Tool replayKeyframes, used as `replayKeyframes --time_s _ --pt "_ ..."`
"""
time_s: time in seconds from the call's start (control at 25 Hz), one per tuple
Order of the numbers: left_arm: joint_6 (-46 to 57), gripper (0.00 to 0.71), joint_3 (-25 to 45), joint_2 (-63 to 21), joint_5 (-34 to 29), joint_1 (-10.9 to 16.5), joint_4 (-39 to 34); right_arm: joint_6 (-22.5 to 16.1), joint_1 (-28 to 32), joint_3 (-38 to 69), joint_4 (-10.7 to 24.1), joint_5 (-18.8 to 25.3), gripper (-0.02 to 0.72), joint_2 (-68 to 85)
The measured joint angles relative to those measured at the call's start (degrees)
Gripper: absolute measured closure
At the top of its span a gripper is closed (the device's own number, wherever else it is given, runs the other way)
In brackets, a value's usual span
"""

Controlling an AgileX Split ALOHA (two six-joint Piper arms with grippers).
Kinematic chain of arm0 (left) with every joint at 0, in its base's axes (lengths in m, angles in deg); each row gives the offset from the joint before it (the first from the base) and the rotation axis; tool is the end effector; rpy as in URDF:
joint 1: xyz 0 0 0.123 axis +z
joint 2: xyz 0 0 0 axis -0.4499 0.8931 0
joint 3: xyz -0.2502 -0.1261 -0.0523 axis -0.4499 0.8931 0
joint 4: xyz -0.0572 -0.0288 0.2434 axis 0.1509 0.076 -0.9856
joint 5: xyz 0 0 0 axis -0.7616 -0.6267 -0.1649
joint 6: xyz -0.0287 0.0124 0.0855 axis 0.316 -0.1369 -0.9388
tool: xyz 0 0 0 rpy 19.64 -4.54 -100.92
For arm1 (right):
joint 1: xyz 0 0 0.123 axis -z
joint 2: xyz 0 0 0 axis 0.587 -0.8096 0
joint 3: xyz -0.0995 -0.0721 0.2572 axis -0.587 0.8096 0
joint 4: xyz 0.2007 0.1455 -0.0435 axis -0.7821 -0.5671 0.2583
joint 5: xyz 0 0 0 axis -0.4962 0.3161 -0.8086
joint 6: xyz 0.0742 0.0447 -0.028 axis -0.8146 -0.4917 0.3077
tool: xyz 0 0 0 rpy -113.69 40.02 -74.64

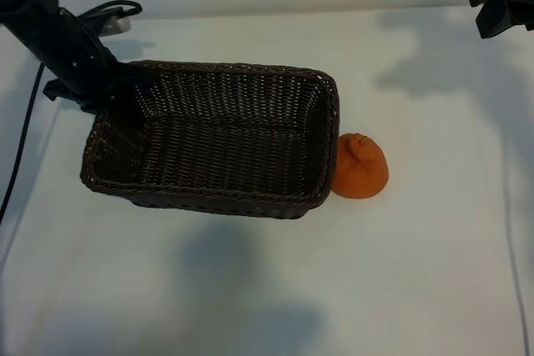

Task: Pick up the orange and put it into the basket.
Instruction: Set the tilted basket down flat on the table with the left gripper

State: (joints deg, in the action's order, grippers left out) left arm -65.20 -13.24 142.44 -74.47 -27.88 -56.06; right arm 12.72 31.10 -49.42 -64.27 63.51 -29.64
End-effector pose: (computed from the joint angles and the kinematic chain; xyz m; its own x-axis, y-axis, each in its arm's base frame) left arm 0.4240 -0.0369 0.1447 -0.9892 0.1127 -0.0933 0.1361 0.9430 -0.3036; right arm 0.3059 0.0369 0.3690 -0.8973 -0.0643 -0.4366 -0.1261 0.9855 0.1139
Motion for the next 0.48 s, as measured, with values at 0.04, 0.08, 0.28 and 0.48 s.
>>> replayKeyframes --time_s 0.04,0.08,0.28,0.48 --pt "0.7 0.542 0.0 0.1 0.0 0.0 0.0 0.0 0.0 0.0 0.0 0.0 0.235 0.0" --pt "1.3 0.542 0.0 0.3 0.0 0.0 -0.1 0.0 0.0 0.0 0.0 0.0 0.235 0.0" --pt "2.3 0.542 -0.1 0.3 -0.1 0.0 -0.2 0.0 0.0 0.0 0.0 0.0 0.235 0.0" --pt "1.9 0.542 -0.1 0.3 0.0 0.0 -0.2 0.0 0.0 0.0 0.0 0.0 0.235 0.0"
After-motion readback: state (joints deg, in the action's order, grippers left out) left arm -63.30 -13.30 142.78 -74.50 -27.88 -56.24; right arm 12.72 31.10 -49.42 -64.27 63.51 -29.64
